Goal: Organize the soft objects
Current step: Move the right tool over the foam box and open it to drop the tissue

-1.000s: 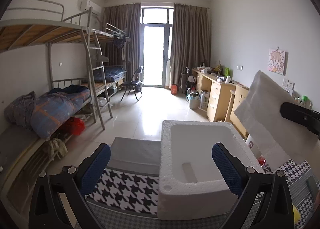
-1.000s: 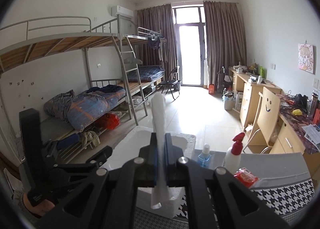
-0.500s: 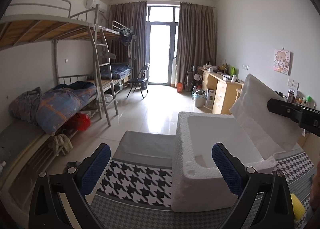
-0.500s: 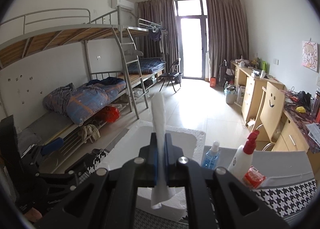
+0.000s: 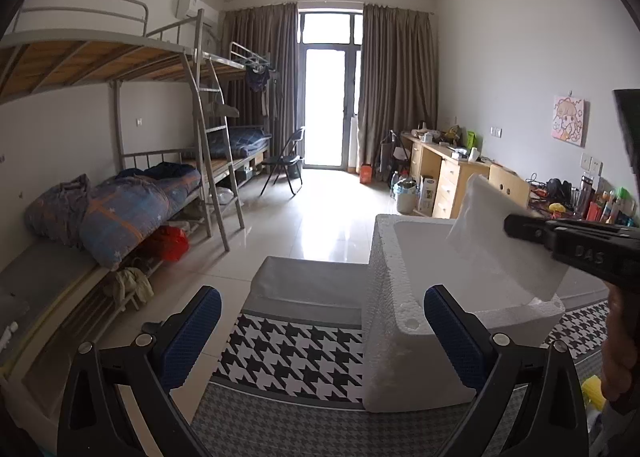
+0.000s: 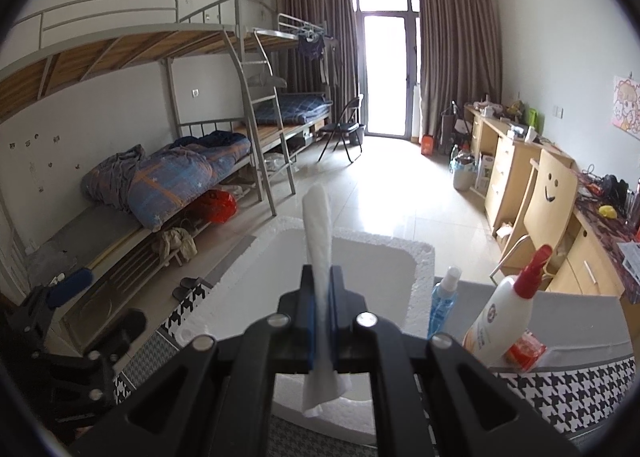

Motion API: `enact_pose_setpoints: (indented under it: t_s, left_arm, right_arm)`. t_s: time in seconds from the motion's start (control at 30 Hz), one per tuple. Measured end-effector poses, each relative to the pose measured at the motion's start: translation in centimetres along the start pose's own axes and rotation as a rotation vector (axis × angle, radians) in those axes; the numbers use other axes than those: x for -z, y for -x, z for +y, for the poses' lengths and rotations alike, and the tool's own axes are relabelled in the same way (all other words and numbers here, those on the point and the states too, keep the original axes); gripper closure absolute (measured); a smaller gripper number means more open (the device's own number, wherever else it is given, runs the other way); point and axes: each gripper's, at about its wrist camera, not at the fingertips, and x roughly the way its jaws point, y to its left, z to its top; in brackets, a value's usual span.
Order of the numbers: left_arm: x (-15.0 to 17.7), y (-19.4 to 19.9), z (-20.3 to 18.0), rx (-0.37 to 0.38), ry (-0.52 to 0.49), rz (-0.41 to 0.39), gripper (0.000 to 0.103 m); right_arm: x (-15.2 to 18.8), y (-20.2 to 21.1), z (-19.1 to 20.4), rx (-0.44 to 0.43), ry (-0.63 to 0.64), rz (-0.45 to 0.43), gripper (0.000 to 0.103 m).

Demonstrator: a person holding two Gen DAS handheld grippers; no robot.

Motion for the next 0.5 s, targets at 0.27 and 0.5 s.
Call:
enact_pose_setpoints:
  t_s: [0.27, 0.5]
  left_arm:
    - [0.3, 0.1, 0.0, 0.001, -0.003, -0.001, 0.001]
    - [0.2, 0.2, 0.1, 0.004, 0.008, 0.001, 0.001]
  right_arm:
    - [0.6, -1.4, -0.3, -0.019, -0.019, 0.062, 0.066]
    - [0.9, -1.8, -0.5, -0.03, -0.023, 0.094, 0.038]
